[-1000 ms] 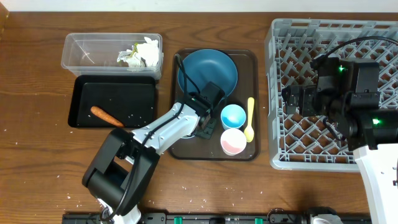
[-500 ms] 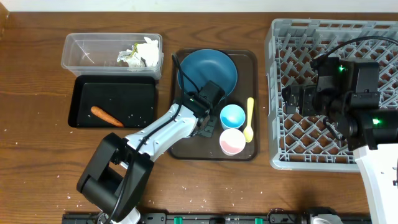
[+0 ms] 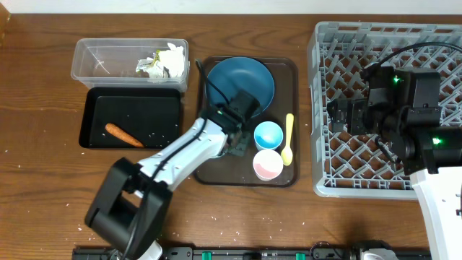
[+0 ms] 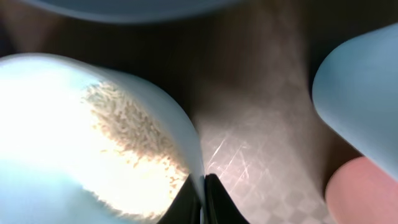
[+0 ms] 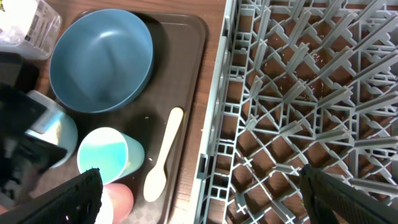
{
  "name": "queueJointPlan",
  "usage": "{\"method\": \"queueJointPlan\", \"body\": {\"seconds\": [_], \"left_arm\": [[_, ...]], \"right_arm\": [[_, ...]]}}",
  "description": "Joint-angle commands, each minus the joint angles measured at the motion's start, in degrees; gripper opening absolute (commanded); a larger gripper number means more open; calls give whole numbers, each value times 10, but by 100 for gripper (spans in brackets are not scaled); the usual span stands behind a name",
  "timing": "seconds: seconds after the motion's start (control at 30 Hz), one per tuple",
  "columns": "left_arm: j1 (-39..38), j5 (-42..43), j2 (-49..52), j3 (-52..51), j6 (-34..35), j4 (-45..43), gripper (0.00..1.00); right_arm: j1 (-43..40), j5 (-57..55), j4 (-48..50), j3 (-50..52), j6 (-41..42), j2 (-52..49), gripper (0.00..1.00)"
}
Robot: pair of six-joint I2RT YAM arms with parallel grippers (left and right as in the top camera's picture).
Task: Sort waste into correct bins and load items into the dishwasher rack
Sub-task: 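Carry the rice bowl over the black tray and tip the rice out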
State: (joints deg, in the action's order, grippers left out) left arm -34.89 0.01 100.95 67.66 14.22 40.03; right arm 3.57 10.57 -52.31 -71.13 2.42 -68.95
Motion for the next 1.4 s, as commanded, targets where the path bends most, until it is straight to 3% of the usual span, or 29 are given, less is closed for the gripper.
{"method": "queueJointPlan", "body": {"seconds": [0.0, 0.3, 0.53, 0.93, 1.23, 1.37], "left_arm": [[32, 2, -49, 48, 26, 30, 6], [184, 121, -156, 64, 24, 49, 6], [337, 241, -165, 63, -7, 49, 6], [568, 506, -65, 61, -68, 37, 6], [660, 769, 46, 61, -69, -24, 6], [680, 835, 71, 58, -69, -24, 6]], "right_arm": [[-2, 4, 0, -10, 7, -1, 99], [-2, 4, 1, -10, 7, -1, 99], [-2, 4, 2, -10, 8, -1, 99], [-2, 5, 0, -10, 8, -1, 99], [-2, 5, -2, -10, 8, -1, 99], [-2, 5, -4, -10, 8, -1, 99]]}}
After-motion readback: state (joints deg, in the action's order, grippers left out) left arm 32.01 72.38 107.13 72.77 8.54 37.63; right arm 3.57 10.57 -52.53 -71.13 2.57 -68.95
